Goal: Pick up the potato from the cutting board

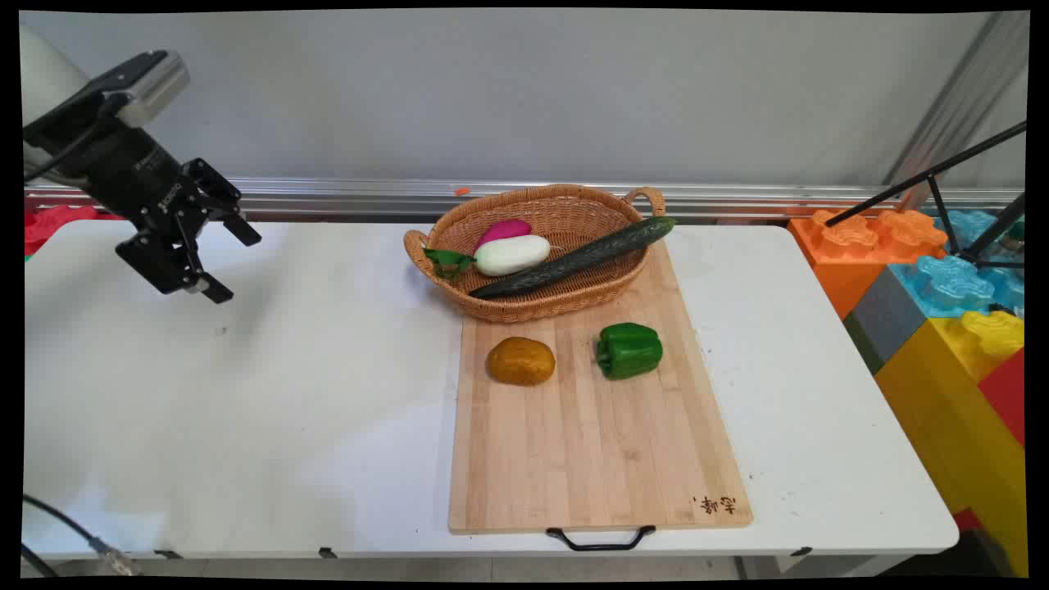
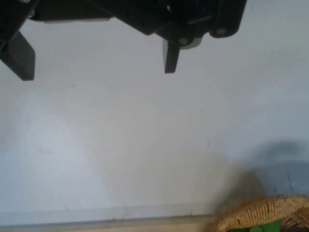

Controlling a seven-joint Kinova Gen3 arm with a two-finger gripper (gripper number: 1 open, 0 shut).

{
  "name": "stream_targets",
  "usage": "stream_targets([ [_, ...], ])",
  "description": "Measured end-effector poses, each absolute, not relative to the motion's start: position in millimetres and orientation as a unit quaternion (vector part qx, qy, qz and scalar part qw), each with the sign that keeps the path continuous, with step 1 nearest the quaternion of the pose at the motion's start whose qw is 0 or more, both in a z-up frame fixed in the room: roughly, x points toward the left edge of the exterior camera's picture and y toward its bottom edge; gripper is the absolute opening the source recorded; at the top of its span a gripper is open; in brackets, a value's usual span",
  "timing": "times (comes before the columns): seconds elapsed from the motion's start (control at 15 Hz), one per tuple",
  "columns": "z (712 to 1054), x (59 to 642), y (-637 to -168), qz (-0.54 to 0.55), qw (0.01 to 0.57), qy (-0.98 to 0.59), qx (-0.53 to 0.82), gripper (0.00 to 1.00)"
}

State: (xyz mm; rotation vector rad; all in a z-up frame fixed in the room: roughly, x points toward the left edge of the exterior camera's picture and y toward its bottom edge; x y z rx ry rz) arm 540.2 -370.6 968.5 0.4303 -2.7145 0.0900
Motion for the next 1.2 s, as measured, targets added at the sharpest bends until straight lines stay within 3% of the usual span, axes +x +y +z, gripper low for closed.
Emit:
stream_targets([
  [0.27,961,526,-370,0.040,0.218,-0.963,0.151,1.00],
  [0.6,946,464,-370,0.066,0.250,-0.954,0.149,1.00],
  [1.2,901,349,-389,0.076,0.249,-0.953,0.156,1.00],
])
